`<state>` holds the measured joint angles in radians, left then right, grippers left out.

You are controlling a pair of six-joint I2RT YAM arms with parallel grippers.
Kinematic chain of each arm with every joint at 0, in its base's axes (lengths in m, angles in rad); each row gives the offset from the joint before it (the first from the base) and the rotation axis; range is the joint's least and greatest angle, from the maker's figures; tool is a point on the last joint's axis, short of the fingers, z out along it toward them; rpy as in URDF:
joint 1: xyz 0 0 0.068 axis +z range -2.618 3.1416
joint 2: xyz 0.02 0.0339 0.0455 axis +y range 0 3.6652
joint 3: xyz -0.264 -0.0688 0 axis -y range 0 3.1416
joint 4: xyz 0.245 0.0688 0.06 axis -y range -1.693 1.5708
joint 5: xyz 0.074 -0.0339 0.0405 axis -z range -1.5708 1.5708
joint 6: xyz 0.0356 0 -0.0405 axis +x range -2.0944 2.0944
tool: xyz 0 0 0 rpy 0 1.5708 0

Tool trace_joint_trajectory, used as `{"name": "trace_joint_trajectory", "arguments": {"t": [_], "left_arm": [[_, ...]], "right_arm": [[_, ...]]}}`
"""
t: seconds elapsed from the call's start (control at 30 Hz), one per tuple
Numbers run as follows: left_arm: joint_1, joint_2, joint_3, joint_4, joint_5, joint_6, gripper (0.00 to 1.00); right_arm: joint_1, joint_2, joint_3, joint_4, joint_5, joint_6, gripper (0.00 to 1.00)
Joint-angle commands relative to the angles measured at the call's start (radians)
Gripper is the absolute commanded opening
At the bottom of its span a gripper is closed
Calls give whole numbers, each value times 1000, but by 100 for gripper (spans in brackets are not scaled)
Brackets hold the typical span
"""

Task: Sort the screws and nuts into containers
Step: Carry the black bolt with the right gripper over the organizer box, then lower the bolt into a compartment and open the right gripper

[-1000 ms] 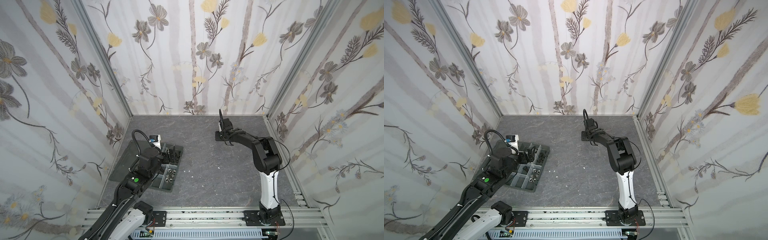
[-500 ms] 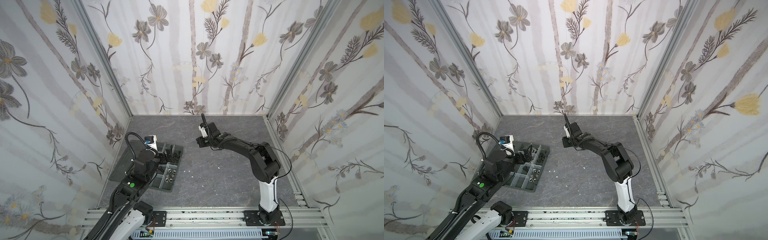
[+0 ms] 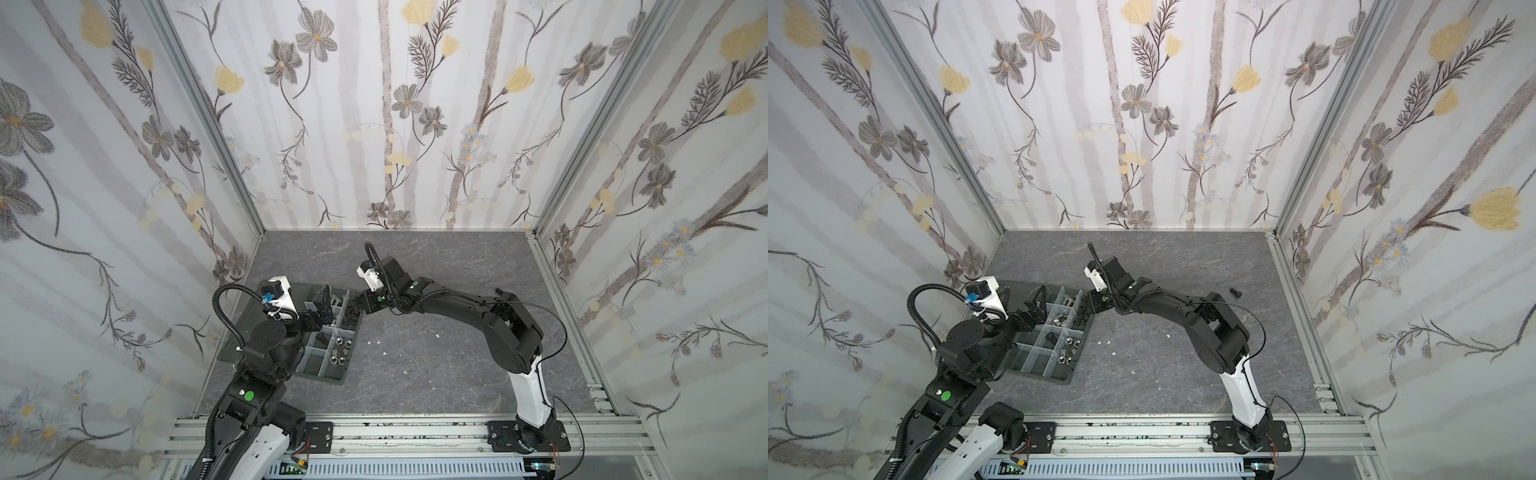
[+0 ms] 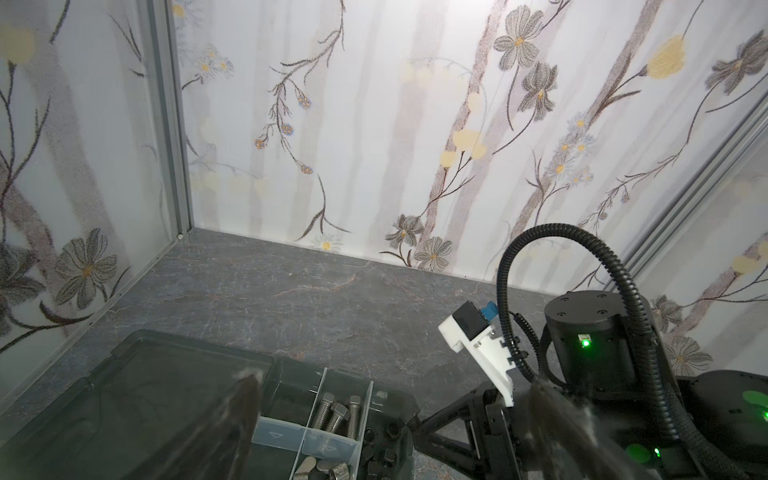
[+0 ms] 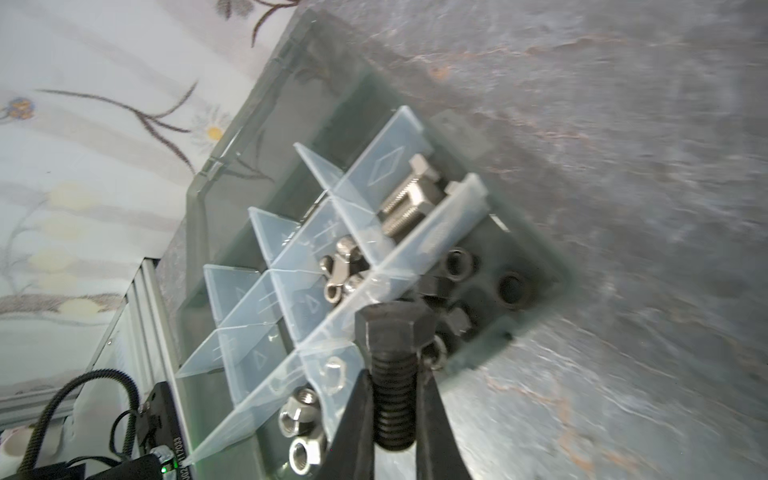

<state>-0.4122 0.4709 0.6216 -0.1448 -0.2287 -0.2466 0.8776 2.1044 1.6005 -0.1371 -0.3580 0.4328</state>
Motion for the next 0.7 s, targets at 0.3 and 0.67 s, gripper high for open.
{"name": "trace_joint_trajectory", "arguments": {"t": [0.3, 0.67], "left_arm": [[6, 4, 0, 45, 2, -11, 100], [7, -2, 0, 42, -1, -12, 100]], "right_arm": [[126, 102, 98, 21, -88, 29, 3], [172, 144, 124, 41, -120, 50, 6]]}}
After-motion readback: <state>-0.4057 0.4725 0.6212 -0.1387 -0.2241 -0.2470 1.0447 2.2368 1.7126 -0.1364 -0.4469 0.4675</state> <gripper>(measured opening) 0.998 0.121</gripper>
